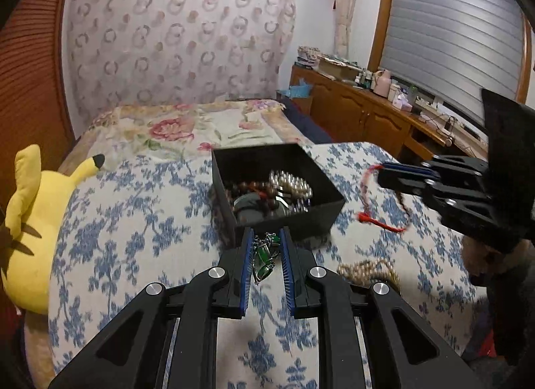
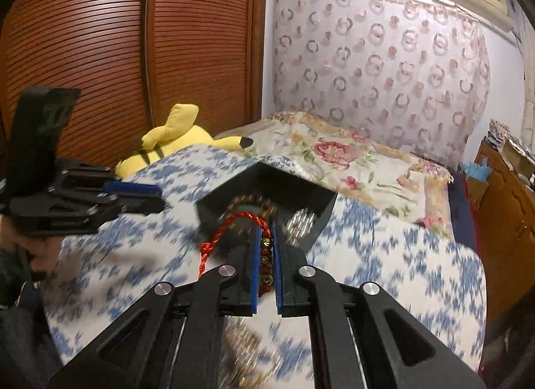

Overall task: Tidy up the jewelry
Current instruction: 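Grasp the green leaf brooch with the left tool while the right tool carries the red bracelet to the box, then release the red bracelet into the box with the right tool while the left tool drops the brooch in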

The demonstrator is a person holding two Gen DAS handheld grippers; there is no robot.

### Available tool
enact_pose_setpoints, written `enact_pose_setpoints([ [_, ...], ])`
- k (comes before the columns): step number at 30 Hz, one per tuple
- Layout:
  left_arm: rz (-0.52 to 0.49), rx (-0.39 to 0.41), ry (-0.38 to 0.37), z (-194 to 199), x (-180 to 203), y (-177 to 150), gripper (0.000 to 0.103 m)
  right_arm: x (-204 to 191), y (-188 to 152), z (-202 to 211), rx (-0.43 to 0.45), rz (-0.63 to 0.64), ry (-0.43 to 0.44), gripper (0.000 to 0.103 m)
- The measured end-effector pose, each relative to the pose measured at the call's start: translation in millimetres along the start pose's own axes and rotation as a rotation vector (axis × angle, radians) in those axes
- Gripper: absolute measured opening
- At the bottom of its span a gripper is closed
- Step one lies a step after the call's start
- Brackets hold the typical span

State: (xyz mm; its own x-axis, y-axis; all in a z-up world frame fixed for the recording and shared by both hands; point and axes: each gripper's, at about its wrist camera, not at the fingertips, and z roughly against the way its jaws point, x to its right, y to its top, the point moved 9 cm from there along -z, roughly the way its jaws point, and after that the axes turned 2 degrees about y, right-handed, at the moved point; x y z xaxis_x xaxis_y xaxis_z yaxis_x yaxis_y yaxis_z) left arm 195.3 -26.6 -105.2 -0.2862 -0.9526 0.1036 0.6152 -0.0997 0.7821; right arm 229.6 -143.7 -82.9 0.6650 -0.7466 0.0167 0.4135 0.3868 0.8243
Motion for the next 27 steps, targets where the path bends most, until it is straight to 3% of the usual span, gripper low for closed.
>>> enact_pose_setpoints([
  [12, 0.001, 0.003, 0.016, -25.8, -17.4, 36.0, 0.015, 40.1, 22.6, -79.6, -0.059, -0.026, 0.005, 0.008],
  [20, -0.012, -0.010, 0.027, -40.2, -20.8, 47.8, 0.015, 43.1, 14.8, -96.9, -0.075, -0.069, 0.063, 0.009],
  [21, -0.012, -0.010, 0.027, -41.1, -20.5, 48.6, 0.015, 43.4, 15.8, -97.0, -0.074, -0.072, 0.067, 0.011],
  [23, -0.015, -0.012, 0.025, -44.3, -18.8, 49.9, 0.015, 44.7, 17.3, -94.5, -0.067, -0.080, 0.074, 0.029],
  [27, -0.025, -0.021, 0.020, -52.6, -14.4, 53.8, 0.015, 45.0, 17.4, -89.8, -0.056, -0.080, 0.069, 0.029],
])
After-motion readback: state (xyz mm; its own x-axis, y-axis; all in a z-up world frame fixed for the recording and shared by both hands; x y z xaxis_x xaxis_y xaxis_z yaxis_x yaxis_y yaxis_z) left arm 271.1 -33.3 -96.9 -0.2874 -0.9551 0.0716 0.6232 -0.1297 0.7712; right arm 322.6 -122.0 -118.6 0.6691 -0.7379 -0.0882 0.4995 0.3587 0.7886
